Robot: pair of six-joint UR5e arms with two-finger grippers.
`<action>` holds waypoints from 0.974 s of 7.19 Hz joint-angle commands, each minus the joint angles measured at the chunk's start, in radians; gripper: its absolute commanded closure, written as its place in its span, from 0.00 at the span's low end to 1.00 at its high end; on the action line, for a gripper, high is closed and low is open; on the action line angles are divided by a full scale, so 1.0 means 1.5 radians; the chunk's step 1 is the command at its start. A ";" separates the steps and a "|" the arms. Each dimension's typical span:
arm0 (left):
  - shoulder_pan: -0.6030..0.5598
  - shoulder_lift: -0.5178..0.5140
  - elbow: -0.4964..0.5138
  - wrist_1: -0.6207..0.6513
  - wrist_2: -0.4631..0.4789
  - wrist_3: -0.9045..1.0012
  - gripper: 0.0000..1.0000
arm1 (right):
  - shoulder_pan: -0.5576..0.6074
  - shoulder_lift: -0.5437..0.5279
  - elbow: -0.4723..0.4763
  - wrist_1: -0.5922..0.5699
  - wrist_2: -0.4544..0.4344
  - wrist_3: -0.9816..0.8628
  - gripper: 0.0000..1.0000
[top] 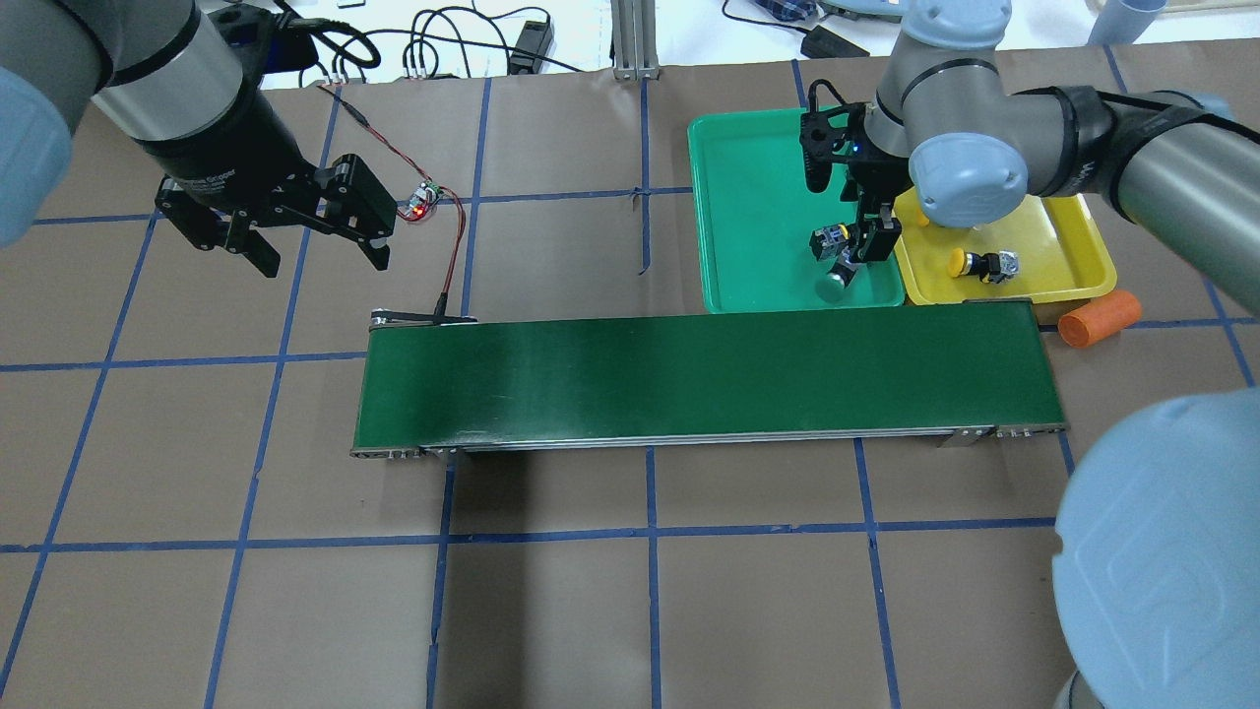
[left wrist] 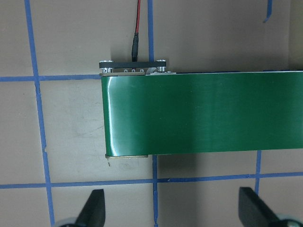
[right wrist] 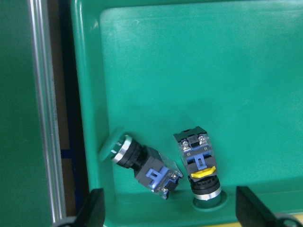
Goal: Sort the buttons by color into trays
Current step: 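Place the green button in the green tray with the right gripper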
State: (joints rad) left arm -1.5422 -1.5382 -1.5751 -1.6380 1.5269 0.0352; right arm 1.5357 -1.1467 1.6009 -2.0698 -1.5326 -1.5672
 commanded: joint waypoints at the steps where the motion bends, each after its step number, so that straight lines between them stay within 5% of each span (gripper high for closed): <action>1: 0.000 0.000 0.000 -0.001 -0.001 0.000 0.00 | 0.000 -0.114 -0.011 0.121 -0.001 0.075 0.00; 3: 0.000 0.000 -0.006 -0.001 -0.003 -0.005 0.00 | 0.004 -0.190 -0.016 0.205 0.004 0.320 0.00; 7: 0.000 -0.016 0.001 0.004 0.003 0.003 0.00 | 0.018 -0.222 -0.064 0.299 0.008 0.758 0.00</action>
State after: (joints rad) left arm -1.5417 -1.5477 -1.5864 -1.6354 1.5241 0.0307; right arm 1.5522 -1.4722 1.5489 -1.6889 -1.5264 -0.6133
